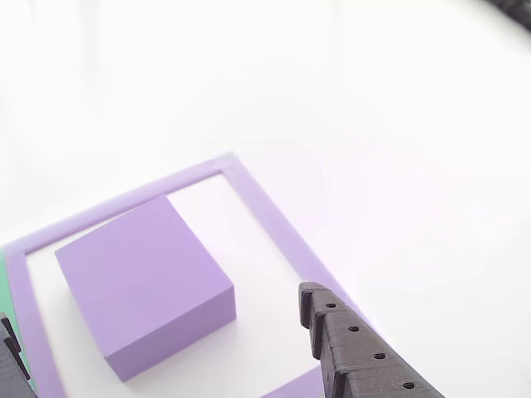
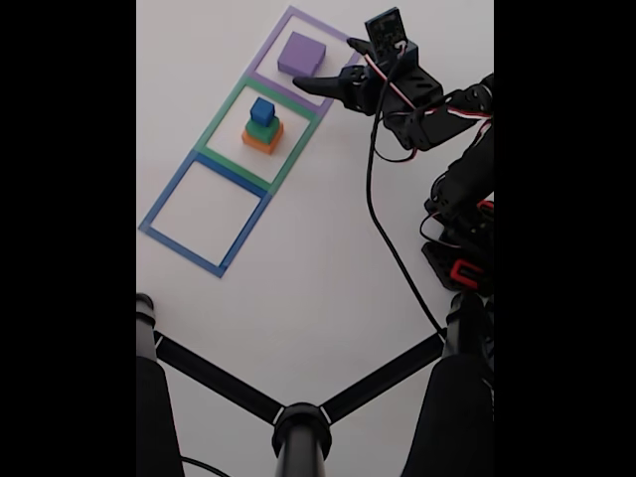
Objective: Tower of hanoi
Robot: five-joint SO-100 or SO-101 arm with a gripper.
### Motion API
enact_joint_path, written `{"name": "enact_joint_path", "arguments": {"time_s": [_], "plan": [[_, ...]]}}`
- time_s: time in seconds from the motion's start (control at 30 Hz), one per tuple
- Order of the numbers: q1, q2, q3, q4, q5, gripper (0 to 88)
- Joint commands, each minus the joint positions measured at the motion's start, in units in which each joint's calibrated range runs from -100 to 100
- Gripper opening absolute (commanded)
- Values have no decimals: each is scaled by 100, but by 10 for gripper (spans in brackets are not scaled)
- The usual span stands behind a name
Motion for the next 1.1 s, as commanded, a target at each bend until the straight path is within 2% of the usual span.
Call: {"name": "enact_joint_path", "arguments": {"time_s": [0.0, 0.2, 1.07], "plan": [[-68, 578, -536, -562, 0, 417], [-91, 1235, -790, -1064, 0, 416], [-312, 2413, -1644, -1614, 0, 398]]}}
